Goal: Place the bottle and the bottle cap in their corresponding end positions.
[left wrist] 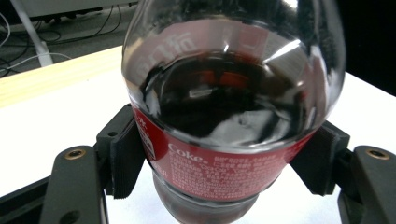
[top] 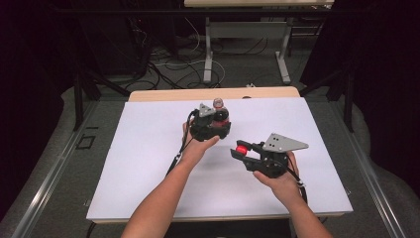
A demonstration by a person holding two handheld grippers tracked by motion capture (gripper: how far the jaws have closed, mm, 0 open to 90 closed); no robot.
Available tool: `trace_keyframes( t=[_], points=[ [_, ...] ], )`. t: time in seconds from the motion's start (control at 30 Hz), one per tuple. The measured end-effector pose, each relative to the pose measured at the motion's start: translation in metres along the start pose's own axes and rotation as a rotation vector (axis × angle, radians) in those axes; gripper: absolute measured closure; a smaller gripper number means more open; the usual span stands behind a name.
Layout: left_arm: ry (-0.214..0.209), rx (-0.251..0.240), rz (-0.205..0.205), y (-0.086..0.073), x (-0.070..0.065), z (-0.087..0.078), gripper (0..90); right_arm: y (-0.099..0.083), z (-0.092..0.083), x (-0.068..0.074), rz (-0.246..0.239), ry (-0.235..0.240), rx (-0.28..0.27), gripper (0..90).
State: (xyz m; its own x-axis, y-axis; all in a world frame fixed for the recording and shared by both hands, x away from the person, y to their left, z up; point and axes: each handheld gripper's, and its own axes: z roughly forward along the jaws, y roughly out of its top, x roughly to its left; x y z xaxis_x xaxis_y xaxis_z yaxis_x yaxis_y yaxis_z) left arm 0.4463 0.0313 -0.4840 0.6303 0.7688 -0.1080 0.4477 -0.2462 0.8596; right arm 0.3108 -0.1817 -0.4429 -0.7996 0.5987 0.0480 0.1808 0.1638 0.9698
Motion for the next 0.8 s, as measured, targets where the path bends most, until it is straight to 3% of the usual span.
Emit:
trace_keyframes(
  t=[0.03, 0.23, 0.43, 0.5, 0.6, 0.67, 0.8],
  points=[
    [0.005, -0.013, -0.009, -0.002, 0.001, 0.004, 29.0, 0.0, 0.0, 0.0, 0.006, -0.002, -0.002, 61.0],
    [0.03, 0.034, -0.009, -0.014, 0.008, 0.017, 29.0, 0.0, -0.001, -0.002, 0.009, -0.006, -0.013, 61.1],
    [0.054, 0.041, -0.037, -0.027, 0.013, 0.03, 29.0, 0.0, -0.002, -0.002, 0.017, -0.007, -0.013, 61.0],
    [0.07, 0.046, -0.029, -0.029, 0.014, 0.033, 29.0, 0.0, -0.001, -0.002, 0.012, -0.002, -0.007, 61.0],
    [0.052, 0.046, -0.031, -0.03, 0.013, 0.036, 28.9, -0.001, -0.001, -0.002, 0.008, -0.004, -0.003, 61.0],
    [0.066, 0.035, -0.022, -0.032, 0.011, 0.038, 28.9, -0.001, -0.001, -0.002, 0.007, -0.001, -0.001, 61.0],
    [0.054, 0.054, -0.005, -0.037, 0.009, 0.04, 28.8, -0.001, -0.001, -0.002, 0.012, -0.002, 0.001, 61.0]
  ],
)
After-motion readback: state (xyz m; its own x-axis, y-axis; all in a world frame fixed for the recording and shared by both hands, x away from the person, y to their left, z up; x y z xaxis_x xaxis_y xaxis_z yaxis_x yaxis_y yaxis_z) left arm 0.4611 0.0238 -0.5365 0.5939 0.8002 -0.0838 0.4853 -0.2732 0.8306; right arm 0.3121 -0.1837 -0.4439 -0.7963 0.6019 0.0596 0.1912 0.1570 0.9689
